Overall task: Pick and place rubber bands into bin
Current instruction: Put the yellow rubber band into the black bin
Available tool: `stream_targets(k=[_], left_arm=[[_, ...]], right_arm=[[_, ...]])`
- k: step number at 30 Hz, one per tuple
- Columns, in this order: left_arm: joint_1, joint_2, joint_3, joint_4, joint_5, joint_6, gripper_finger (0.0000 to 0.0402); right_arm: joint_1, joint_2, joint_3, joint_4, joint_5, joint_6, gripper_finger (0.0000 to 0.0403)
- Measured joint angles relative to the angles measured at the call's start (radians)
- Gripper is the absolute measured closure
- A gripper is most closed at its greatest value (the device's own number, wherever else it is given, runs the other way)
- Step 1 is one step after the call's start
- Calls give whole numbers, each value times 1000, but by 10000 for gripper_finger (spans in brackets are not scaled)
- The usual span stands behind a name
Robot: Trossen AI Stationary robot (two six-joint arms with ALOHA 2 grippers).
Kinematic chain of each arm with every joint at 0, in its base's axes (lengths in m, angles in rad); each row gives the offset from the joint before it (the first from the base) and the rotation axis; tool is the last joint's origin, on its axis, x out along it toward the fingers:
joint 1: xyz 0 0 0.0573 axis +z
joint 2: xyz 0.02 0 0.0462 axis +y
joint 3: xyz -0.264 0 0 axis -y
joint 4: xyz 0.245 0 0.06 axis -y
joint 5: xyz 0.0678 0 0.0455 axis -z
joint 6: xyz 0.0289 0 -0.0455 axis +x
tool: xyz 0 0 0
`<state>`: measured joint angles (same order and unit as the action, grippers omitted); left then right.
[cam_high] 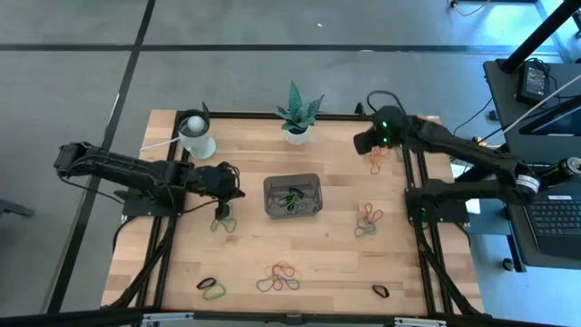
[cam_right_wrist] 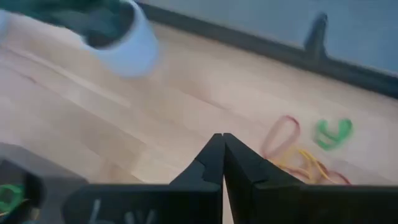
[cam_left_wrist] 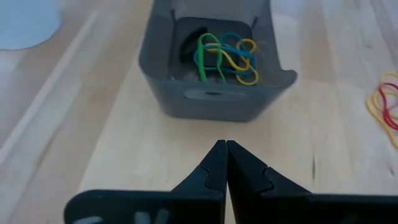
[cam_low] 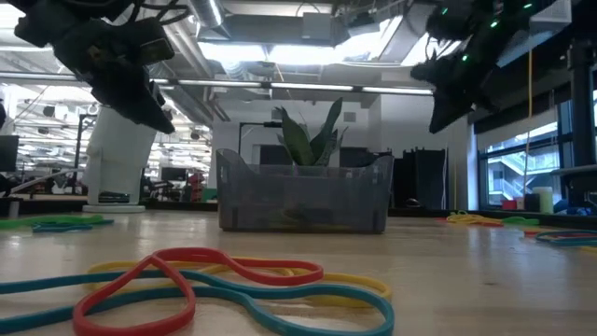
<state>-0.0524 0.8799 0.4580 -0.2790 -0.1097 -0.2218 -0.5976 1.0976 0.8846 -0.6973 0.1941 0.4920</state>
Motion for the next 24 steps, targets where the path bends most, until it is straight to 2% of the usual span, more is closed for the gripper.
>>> stream_targets(k=[4, 11, 24], left_arm=[[25, 0, 0, 0, -1, 0, 400], [37, 0, 0, 0, -3, -1, 400], [37, 1, 0, 0, -4, -3, 400]], right_arm=[[-81, 141, 70, -120, -39, -29, 395], [-128, 342, 97, -249, -42, -47, 394], [-160, 534, 90, -227, -39, -83, 330]])
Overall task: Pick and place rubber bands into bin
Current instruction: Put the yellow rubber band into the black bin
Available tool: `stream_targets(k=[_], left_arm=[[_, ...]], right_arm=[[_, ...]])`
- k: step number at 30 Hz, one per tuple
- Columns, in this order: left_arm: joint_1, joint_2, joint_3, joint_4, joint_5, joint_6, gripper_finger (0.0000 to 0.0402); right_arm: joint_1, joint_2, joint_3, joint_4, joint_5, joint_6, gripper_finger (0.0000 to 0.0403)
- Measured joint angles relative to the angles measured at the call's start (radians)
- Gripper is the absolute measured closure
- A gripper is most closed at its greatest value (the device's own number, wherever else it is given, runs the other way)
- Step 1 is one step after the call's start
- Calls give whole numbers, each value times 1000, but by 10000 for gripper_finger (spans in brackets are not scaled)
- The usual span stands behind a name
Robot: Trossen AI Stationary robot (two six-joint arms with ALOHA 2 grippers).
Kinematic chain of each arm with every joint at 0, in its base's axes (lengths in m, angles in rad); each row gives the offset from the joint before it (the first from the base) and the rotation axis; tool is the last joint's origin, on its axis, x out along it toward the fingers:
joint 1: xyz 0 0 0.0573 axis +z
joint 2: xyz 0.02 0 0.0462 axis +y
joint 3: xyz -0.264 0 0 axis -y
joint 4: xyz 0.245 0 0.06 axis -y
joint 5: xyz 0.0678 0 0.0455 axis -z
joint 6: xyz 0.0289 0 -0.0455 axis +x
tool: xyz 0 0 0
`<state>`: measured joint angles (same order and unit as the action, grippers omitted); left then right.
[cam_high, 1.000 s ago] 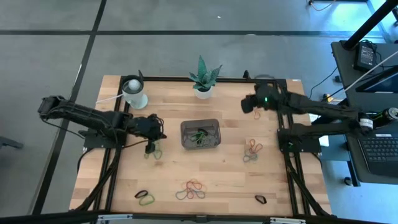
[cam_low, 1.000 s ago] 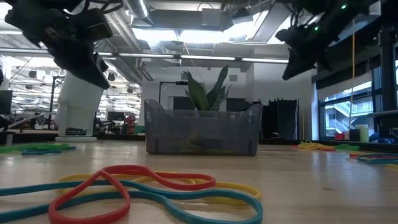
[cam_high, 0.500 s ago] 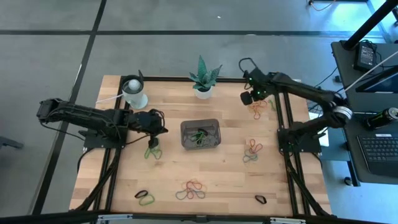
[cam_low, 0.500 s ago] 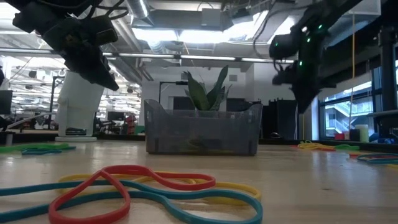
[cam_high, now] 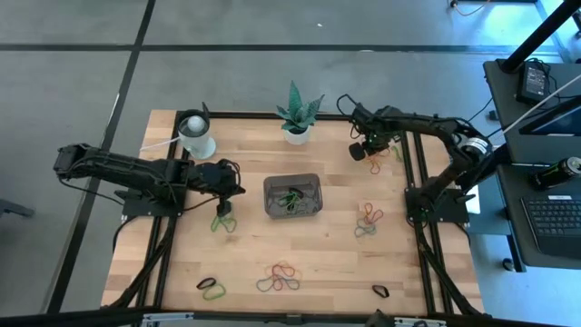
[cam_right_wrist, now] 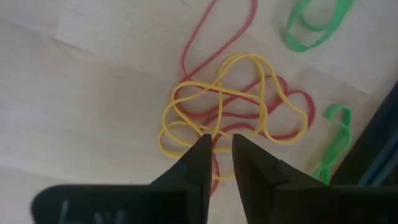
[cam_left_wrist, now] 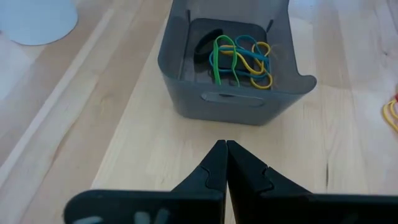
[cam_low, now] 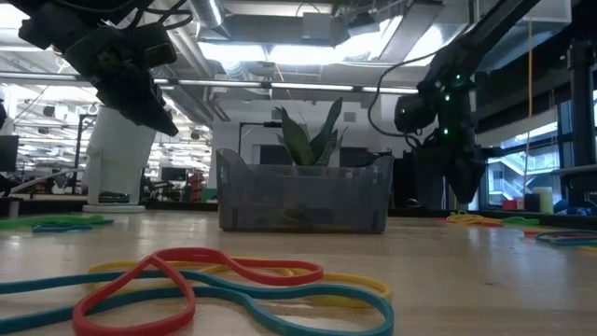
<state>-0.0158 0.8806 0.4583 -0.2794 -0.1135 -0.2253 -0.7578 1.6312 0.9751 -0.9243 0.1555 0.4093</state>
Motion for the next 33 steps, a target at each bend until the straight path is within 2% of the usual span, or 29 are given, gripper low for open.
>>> stream_targets(k=[7, 13, 18, 25, 33], left_arm=[[0, 0, 0, 0, 0, -24, 400], [0, 0, 0, 0, 0, -27, 400], [0, 0, 0, 0, 0, -26, 400], [0, 0, 0, 0, 0, -26, 400], [0, 0, 0, 0, 0, -26, 400]], right_arm=[[-1, 48, -38, 68, 0, 4, 301], [-12, 62, -75, 95, 0, 4, 296], [-11, 59, -99, 122, 0, 4, 318], [-11, 39, -106, 133, -2, -1, 393], [-12, -79, -109, 38, -3, 5, 395]])
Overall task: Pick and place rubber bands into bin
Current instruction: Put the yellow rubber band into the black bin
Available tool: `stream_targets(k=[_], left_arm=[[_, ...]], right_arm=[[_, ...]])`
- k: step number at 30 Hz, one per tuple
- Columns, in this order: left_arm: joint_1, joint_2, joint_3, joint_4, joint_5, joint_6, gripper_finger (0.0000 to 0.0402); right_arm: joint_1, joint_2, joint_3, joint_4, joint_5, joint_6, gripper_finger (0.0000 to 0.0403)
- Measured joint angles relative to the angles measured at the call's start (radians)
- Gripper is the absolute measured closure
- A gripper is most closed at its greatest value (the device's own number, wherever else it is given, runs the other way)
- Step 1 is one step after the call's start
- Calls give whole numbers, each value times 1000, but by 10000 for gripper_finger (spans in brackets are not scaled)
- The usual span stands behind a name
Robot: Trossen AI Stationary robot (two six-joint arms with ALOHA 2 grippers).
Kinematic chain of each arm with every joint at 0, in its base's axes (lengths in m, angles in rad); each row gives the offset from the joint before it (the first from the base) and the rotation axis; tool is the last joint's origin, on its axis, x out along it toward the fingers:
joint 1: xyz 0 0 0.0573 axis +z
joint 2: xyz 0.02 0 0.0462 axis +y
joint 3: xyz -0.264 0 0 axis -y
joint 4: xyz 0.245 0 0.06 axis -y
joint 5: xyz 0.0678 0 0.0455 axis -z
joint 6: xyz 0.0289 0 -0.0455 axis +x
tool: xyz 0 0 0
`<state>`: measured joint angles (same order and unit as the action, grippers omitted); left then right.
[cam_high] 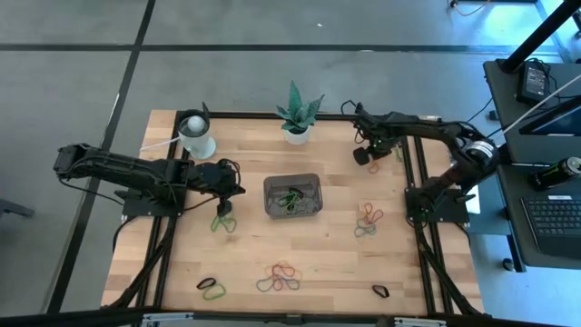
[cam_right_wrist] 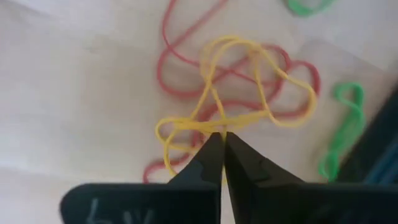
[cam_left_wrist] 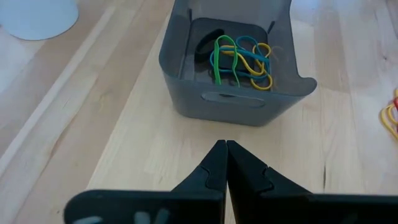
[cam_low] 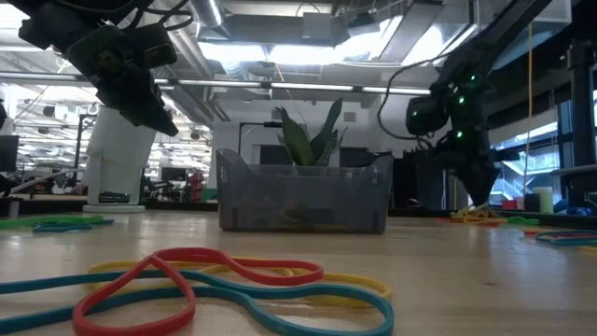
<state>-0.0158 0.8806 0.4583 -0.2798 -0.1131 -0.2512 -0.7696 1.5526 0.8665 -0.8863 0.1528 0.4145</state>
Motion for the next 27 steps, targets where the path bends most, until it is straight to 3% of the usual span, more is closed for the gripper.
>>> stream_targets(k=[15, 27], left_arm=[[0, 0, 0, 0, 0, 3, 400], [0, 0, 0, 0, 0, 3, 400]], right_arm=[[3, -344, 2, -94, -30, 83, 396], [3, -367, 2, -46, -111, 77, 395]])
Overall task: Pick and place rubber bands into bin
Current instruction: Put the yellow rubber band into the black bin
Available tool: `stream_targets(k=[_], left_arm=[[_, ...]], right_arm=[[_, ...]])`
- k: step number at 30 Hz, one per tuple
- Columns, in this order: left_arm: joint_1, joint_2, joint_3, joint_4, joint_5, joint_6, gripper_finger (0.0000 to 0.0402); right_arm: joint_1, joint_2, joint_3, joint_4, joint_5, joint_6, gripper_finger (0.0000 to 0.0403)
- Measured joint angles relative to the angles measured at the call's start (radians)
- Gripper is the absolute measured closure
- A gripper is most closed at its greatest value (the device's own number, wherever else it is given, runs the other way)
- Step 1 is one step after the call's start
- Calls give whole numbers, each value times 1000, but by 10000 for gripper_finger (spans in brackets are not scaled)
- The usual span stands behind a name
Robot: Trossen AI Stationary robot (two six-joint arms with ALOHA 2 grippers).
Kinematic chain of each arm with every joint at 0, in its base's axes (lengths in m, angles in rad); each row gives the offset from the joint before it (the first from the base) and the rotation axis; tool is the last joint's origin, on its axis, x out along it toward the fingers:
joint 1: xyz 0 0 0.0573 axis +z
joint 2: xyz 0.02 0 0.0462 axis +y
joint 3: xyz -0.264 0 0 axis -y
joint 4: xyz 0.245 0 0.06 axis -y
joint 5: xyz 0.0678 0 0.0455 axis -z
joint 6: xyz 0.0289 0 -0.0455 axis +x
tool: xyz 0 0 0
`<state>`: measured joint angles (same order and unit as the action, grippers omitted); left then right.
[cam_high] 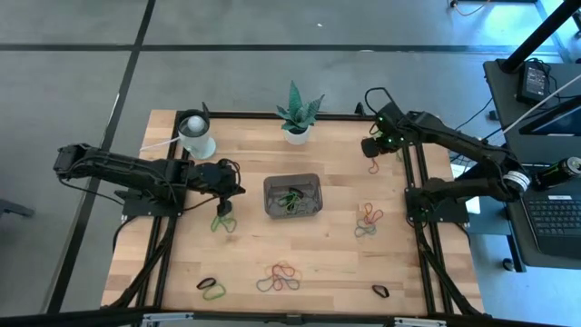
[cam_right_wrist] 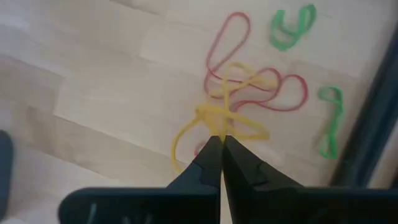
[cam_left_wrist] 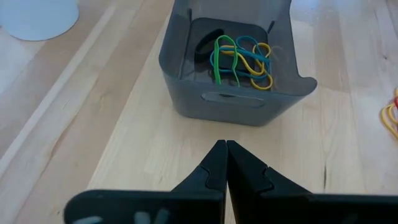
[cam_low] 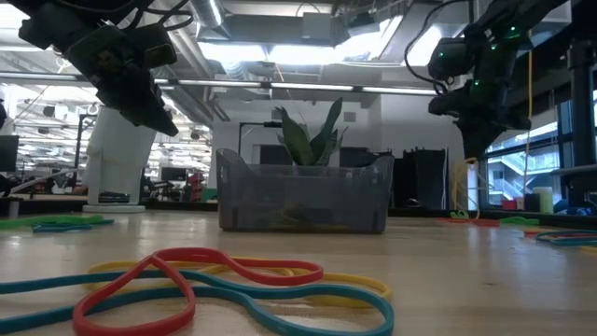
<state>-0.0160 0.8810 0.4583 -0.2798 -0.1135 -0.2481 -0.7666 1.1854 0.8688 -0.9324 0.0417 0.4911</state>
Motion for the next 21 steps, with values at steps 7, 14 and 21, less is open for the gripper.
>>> stream_targets(k=[7, 14, 21], left_arm=[[0, 0, 0, 0, 0, 0, 400], [0, 0, 0, 0, 0, 0, 400], [0, 0, 0, 0, 0, 0, 400]], right_arm=[[0, 0, 0, 28, -13, -24, 384], [0, 0, -26, 118, -95, -29, 356], [3, 1, -81, 189, -149, -21, 330]])
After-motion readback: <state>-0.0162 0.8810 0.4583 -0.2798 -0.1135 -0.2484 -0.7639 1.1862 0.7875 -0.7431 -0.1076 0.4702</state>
